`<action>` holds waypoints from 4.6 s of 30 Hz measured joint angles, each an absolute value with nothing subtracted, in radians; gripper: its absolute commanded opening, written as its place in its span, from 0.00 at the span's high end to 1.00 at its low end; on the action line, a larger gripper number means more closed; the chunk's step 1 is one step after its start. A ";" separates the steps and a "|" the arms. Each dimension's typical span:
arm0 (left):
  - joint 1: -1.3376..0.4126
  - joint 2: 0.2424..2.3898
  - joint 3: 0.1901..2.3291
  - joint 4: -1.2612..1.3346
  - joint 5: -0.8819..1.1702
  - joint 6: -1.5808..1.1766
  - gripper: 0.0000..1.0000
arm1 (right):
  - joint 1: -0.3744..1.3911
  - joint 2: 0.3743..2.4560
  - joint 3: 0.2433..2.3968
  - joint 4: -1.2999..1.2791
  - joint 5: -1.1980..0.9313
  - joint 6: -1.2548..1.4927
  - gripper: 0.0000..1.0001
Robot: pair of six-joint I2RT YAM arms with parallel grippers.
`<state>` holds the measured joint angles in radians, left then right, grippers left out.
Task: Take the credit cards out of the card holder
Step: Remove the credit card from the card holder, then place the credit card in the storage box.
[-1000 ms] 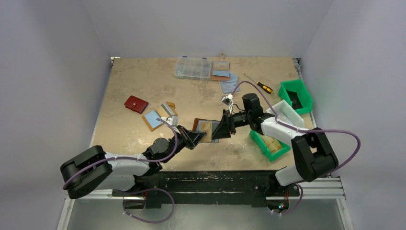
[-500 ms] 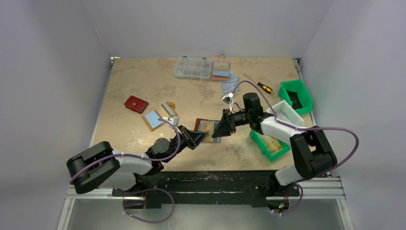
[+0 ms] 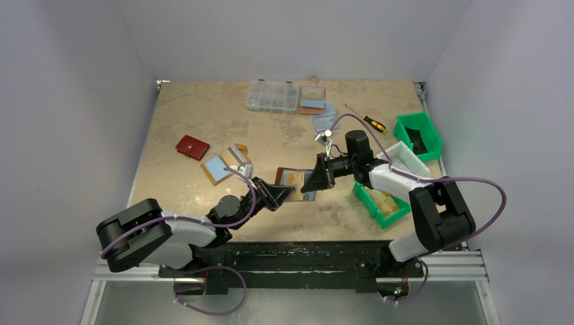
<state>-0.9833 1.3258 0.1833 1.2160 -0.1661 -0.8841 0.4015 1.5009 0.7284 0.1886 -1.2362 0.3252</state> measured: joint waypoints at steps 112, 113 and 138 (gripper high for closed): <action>-0.943 0.760 0.065 0.271 -0.355 -0.922 1.00 | -0.235 1.358 1.179 -1.335 -0.500 -1.064 1.00; -0.943 0.755 0.065 0.266 -0.355 -0.922 1.00 | -0.235 1.369 1.171 -1.330 -0.489 -1.063 1.00; -0.942 0.675 0.065 0.165 -0.357 -0.930 1.00 | -0.154 1.337 1.237 -1.153 -0.558 -0.959 0.63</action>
